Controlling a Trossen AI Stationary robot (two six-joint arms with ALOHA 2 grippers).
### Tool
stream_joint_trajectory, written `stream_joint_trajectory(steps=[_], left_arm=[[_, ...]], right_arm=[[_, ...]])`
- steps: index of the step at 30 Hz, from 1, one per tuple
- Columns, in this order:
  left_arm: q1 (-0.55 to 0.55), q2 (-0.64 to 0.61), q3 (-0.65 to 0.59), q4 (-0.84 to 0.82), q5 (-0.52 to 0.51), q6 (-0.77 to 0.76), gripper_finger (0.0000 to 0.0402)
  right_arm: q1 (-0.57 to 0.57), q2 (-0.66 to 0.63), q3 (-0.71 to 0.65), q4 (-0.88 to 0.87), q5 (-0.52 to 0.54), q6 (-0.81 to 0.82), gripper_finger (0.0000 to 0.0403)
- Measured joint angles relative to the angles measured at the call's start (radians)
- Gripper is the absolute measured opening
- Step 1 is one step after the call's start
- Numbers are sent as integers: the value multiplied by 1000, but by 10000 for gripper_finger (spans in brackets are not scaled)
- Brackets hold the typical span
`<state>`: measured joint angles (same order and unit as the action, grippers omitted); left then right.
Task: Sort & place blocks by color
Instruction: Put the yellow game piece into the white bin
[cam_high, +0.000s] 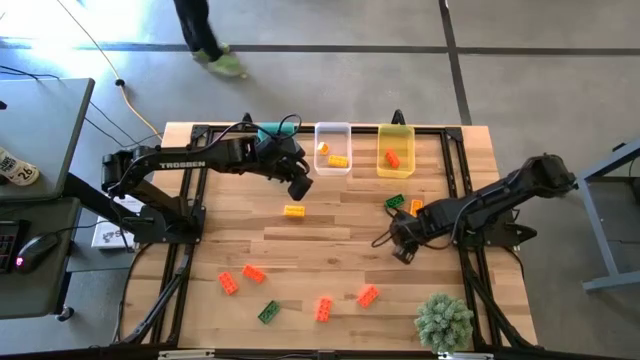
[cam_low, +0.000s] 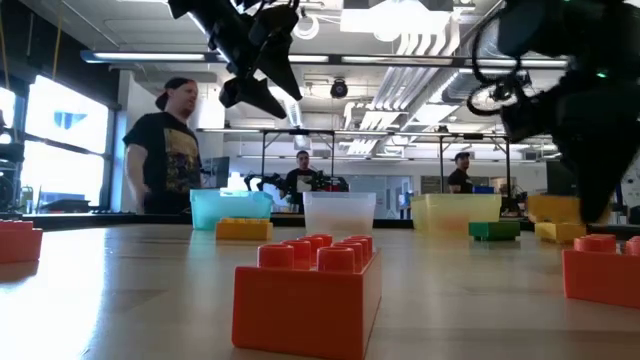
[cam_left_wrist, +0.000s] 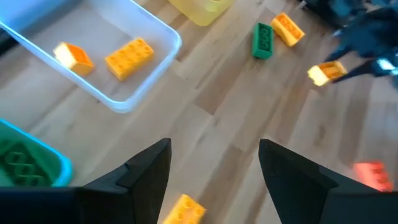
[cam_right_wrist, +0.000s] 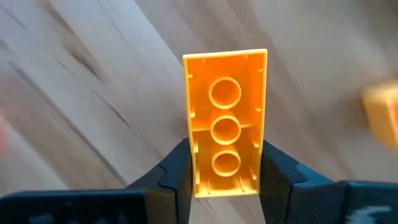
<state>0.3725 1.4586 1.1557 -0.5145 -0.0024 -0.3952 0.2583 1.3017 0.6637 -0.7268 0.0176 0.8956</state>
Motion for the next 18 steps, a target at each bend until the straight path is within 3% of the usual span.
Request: stream_joint_trajectory(steps=[9, 18], left_arm=[[20, 0, 0, -8, -158, 98, 230], [106, 0, 0, -7, -211, 219, 230]], right_arm=[[-198, -1, 149, 77, 41, -114, 111], [-412, 1, 207, 369, 61, -163, 111]])
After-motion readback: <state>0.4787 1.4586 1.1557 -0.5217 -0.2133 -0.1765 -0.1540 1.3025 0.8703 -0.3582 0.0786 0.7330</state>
